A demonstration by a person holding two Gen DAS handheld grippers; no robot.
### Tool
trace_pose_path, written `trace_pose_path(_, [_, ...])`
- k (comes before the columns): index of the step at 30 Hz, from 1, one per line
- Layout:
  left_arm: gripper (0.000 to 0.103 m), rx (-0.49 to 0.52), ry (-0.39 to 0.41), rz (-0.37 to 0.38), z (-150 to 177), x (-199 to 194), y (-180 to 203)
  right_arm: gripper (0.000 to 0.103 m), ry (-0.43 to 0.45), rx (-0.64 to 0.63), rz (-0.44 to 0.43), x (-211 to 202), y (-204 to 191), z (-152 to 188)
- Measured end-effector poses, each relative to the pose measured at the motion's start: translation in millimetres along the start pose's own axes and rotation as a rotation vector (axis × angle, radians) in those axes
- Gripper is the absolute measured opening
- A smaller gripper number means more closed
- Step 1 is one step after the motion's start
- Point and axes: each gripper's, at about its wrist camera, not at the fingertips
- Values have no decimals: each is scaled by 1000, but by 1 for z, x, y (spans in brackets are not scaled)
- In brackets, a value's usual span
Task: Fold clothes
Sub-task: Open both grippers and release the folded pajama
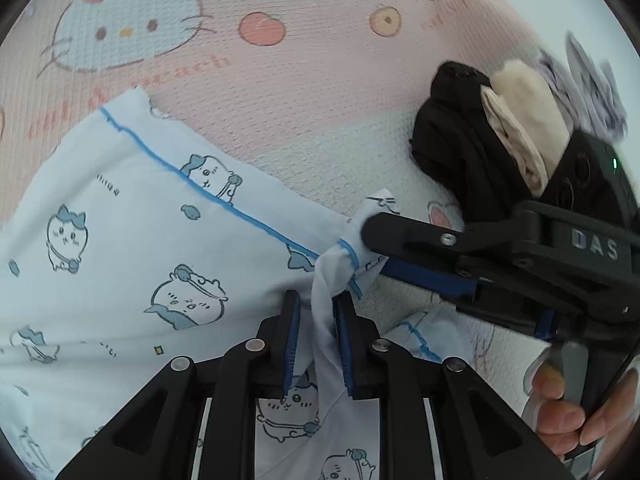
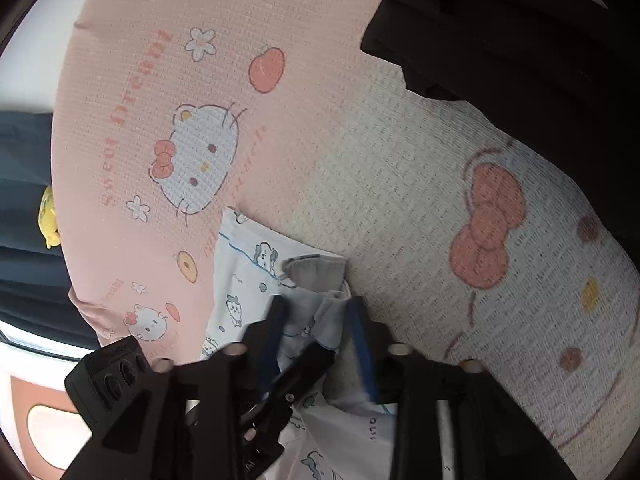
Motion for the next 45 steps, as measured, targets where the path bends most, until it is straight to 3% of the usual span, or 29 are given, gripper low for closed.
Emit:
trace_pose_path(4, [52, 73, 7, -35, 2, -6, 15, 14, 9, -19, 14, -3, -4, -2])
trace_pose_path(10, [52, 179, 63, -89, -7, -20, 33, 13, -2, -4, 55, -12, -2, -6])
trace_pose_path(14, [51, 305, 79, -82, -3, -18, 53, 13, 5, 41, 83, -23, 9, -10])
trace_pose_path(15, [49, 343, 89, -93, 0, -18, 58, 13, 1, 51, 87, -24, 11, -10])
trace_pose_path(18, [11, 439, 44, -146, 10, 0, 73, 13, -23, 84, 85, -24, 16, -11])
trace_pose_path(19, [11, 442, 33, -141, 13, 2, 74, 13, -31, 96, 93, -23, 17, -11])
trace_pose_path(29, [11, 303, -4, -58, 15, 7, 67, 15, -72, 179, 94, -31, 23, -11])
trace_pose_path(31, [11, 274, 2, -67, 14, 3, 65, 28, -79, 166, 101, -32, 21, -10])
trace_pose_path(33, [13, 252, 15, -124, 12, -1, 64, 36, -85, 151, 112, -33, 18, -9])
trace_pose_path(35, [24, 233, 49, -225, 12, -11, 64, 36, -82, 142, 116, -36, 16, -7])
trace_pose_path(37, [46, 207, 86, -245, 14, -24, 62, 37, -79, 133, 110, -39, 13, -5])
trace_pose_path(42, [49, 140, 95, -254, 27, -56, 57, 52, -54, -10, 132, -47, -10, 9])
trace_pose_path(45, [49, 135, 96, -269, 41, -74, 55, 52, -42, -126, 149, -50, -28, 22])
Point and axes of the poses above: each gripper's, at about its wrist camera, not at the fingertips, and x roughly the way its jaws point, y to its right, z to its underside, and after that the axes turned 3 degrees about -x, right-handed
